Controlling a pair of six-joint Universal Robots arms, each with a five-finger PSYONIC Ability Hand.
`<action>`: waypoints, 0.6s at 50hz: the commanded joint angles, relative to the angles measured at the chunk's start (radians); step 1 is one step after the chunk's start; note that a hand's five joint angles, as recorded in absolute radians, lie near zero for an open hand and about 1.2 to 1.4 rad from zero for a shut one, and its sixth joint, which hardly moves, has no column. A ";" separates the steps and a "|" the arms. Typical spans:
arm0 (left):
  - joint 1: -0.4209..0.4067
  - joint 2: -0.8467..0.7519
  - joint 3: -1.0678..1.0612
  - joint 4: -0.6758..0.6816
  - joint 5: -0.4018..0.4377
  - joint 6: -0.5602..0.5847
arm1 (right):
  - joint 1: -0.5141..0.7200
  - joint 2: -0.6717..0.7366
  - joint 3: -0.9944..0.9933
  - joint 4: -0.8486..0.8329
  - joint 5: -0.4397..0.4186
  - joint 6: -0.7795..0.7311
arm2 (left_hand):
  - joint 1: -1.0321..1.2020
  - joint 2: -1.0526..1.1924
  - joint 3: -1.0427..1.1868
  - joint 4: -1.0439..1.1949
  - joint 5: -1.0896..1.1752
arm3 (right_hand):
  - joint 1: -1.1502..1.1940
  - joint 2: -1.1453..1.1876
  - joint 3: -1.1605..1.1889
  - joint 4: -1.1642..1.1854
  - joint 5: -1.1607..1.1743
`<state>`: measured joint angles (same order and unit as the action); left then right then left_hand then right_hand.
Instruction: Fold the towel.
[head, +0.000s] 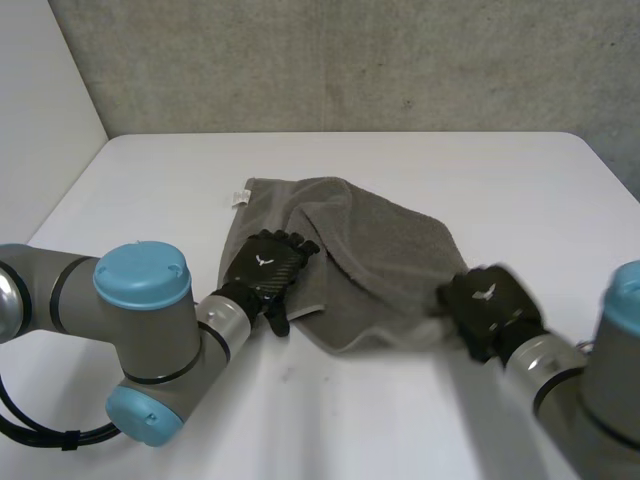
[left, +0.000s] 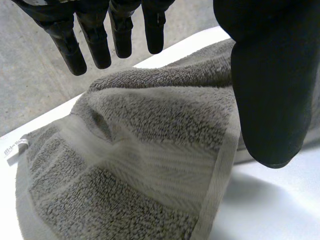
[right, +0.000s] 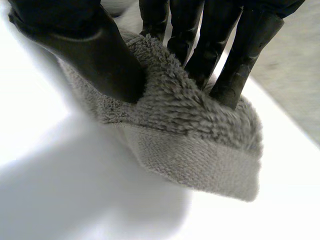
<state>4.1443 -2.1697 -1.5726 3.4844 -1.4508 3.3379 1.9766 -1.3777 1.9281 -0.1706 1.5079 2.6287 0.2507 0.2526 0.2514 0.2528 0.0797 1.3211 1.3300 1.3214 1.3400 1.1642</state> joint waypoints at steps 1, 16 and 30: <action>-0.010 -0.013 0.013 0.019 -0.005 0.000 | -0.139 -0.096 -0.006 0.011 -0.084 -0.022 | 0.045 0.043 0.044 0.043 0.041 | 0.075 0.066 0.075 0.056 0.058; -0.019 -0.098 0.054 0.048 -0.011 -0.006 | -0.317 -0.109 -0.052 0.140 -0.244 -0.027 | 0.195 0.193 0.194 0.193 0.191 | 0.075 0.066 0.075 0.056 0.058; -0.102 -0.081 0.060 0.050 -0.011 -0.014 | -0.344 -0.135 -0.067 0.141 -0.245 -0.016 | 0.192 0.190 0.191 0.190 0.188 | 0.075 0.066 0.075 0.056 0.058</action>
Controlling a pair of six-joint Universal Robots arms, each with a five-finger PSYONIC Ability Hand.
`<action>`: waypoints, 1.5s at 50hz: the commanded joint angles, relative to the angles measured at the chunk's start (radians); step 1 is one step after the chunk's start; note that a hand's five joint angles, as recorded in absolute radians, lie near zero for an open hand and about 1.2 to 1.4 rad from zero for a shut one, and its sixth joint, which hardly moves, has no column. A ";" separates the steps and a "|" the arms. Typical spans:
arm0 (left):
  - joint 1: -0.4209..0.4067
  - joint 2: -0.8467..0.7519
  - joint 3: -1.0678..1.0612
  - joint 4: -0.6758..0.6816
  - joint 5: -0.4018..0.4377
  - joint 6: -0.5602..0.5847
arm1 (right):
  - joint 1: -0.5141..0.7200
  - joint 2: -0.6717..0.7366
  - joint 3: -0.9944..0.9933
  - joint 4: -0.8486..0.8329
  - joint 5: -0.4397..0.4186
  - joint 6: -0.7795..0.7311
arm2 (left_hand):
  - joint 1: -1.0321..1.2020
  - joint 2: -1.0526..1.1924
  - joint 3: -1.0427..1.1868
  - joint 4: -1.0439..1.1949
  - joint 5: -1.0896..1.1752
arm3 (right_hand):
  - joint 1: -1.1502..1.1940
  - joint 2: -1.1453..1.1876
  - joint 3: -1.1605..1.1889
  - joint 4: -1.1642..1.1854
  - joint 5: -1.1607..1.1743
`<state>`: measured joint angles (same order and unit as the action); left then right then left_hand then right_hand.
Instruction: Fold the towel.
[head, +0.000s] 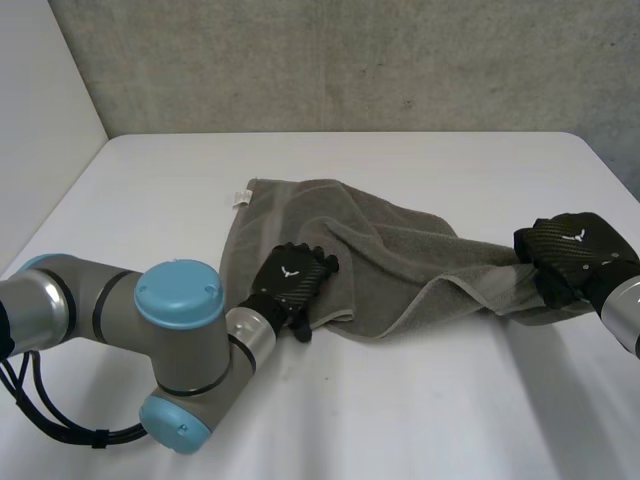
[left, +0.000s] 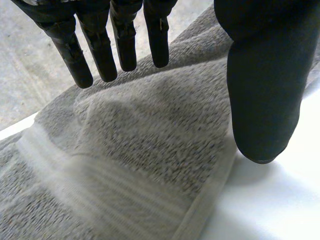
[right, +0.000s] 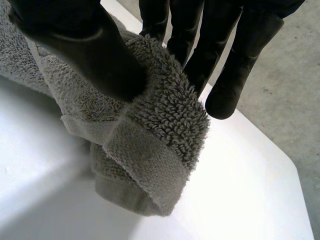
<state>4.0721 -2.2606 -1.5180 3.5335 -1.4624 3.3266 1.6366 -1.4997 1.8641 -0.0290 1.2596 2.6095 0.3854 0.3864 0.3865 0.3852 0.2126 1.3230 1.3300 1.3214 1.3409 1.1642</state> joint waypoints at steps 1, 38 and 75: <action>-0.039 0.010 0.013 0.001 -0.001 -0.004 | -0.003 -0.013 -0.002 0.000 0.001 0.003 | 0.057 0.056 0.056 0.057 0.055 | 0.073 0.066 0.075 0.055 0.058; 0.025 0.071 0.128 -0.007 -0.118 0.198 | -0.054 -0.118 -0.143 0.012 0.003 0.107 | 1.011 1.010 1.010 1.011 1.009 | 0.073 0.066 0.075 0.055 0.058; 0.162 0.579 -0.215 -0.173 -0.105 0.111 | -0.015 0.368 -0.826 0.643 -0.144 0.032 | 1.011 1.010 1.010 1.011 1.009 | 0.073 0.066 0.075 0.055 0.058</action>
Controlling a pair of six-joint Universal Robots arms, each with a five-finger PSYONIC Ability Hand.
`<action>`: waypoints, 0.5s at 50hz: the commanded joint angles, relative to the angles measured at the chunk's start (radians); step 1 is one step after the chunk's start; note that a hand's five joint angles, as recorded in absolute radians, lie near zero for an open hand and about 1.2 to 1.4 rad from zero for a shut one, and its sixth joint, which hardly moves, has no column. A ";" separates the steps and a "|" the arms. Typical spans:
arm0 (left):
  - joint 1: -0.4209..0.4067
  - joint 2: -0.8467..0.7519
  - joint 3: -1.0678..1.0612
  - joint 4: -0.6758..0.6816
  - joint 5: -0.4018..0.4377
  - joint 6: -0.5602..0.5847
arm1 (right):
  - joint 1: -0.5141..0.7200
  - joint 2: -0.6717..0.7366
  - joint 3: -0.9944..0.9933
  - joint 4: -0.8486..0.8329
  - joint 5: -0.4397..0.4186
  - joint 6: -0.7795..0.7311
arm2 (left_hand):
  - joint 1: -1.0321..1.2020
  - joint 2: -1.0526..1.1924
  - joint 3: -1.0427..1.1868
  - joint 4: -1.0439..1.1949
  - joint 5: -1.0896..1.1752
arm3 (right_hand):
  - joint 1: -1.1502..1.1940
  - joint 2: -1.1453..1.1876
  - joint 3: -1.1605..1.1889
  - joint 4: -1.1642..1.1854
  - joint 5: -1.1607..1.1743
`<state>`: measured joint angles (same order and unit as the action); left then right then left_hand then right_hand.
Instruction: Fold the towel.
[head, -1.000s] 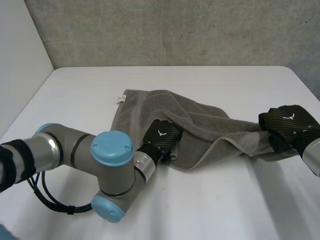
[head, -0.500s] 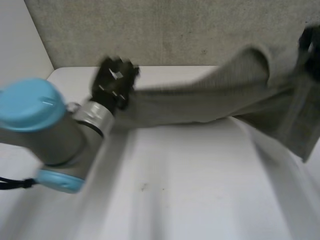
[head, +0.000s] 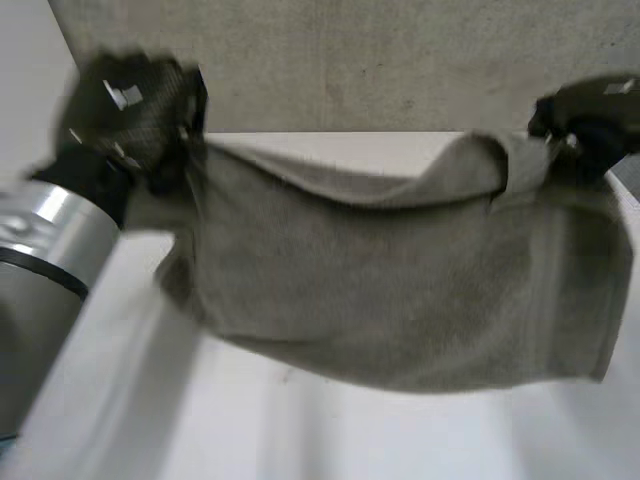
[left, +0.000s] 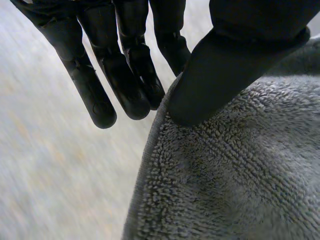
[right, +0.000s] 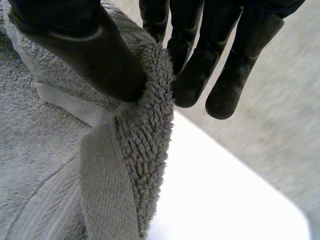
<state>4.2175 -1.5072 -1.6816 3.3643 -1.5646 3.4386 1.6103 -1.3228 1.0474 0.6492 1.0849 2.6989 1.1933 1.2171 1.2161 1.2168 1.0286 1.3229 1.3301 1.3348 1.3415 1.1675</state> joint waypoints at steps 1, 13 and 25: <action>0.007 -0.215 -0.058 -0.003 -0.002 -0.004 | 0.017 0.251 -0.021 -0.046 0.055 -0.063 | 0.203 0.179 0.180 0.179 0.193 | 0.073 0.066 0.061 0.055 0.054; -0.077 -0.309 -0.064 0.007 -0.003 -0.068 | 0.086 0.334 0.069 -0.221 0.171 -0.009 | 0.203 0.179 0.180 0.179 0.193 | -1.009 -1.016 -1.021 -1.027 -1.028; -0.105 -0.183 -0.199 0.007 -0.005 -0.070 | 0.186 0.146 0.270 -0.399 0.170 0.217 | 0.203 0.179 0.180 0.179 0.193 | -1.021 -1.028 -1.033 -1.039 -1.040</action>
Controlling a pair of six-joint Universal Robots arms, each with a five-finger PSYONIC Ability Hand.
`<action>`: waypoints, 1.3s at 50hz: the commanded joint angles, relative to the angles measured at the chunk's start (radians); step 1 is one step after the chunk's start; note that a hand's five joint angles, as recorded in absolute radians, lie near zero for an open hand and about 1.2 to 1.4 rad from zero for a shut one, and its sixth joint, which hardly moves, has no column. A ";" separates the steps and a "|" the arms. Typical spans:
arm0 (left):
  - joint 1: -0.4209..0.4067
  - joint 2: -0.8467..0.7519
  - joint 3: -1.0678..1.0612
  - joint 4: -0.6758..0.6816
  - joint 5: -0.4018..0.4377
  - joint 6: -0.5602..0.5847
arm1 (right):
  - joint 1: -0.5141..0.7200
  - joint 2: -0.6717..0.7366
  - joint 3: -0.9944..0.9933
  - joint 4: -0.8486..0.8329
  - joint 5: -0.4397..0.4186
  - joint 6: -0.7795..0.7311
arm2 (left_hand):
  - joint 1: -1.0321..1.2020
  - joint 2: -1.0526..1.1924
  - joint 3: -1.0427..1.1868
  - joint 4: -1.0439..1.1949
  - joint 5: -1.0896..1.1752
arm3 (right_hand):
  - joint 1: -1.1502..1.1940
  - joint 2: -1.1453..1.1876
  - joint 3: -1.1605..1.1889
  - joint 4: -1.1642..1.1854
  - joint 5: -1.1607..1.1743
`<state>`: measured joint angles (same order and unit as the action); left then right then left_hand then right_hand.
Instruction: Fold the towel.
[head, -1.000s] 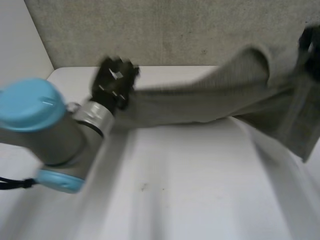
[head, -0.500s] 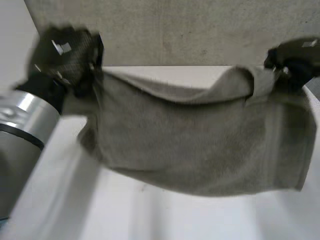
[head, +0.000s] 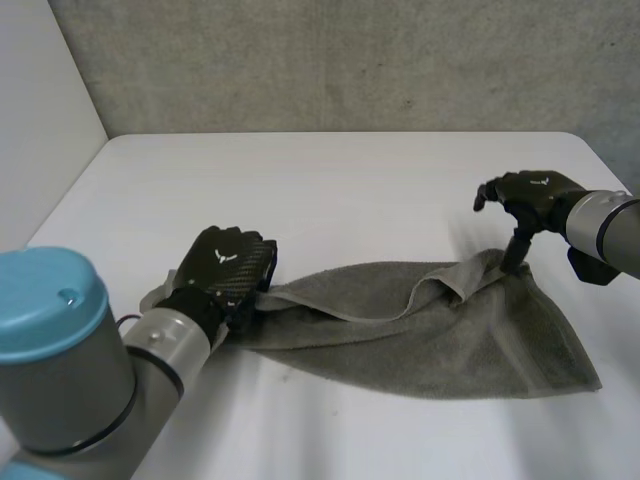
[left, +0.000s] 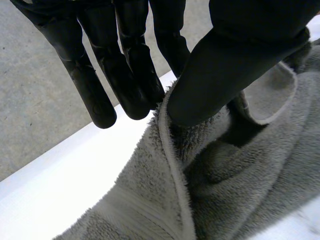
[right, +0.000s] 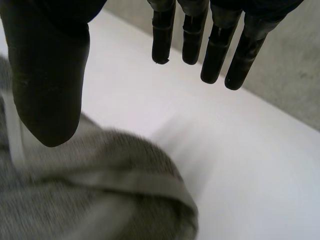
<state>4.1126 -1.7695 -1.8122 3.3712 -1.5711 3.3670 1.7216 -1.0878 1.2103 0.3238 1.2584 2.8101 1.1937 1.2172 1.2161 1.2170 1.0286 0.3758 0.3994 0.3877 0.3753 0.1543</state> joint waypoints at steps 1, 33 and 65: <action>0.000 0.085 -0.075 0.001 0.002 0.002 | 0.096 -0.101 0.145 -0.090 -0.004 0.117 | 0.203 0.179 0.180 0.179 0.193 | -0.076 -0.100 -0.088 -0.076 -0.029; 0.135 0.104 -0.059 0.033 0.005 0.000 | 0.269 0.045 0.189 -0.344 0.374 -0.101 | 0.203 0.179 0.180 0.179 0.193 | 0.097 0.073 0.085 0.097 0.144; 0.138 0.081 -0.073 0.082 0.003 -0.006 | 0.291 -0.032 0.482 -0.517 0.280 0.158 | 0.203 0.179 0.180 0.179 0.193 | 0.067 0.044 0.055 0.068 0.114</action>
<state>4.2491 -1.6873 -1.8835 3.4487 -1.5678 3.3631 2.0007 -1.1493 1.6750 -0.1023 1.5281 2.9752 1.1937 1.2175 1.2164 1.2172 1.0287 0.4521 0.4672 0.4554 0.4574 0.2465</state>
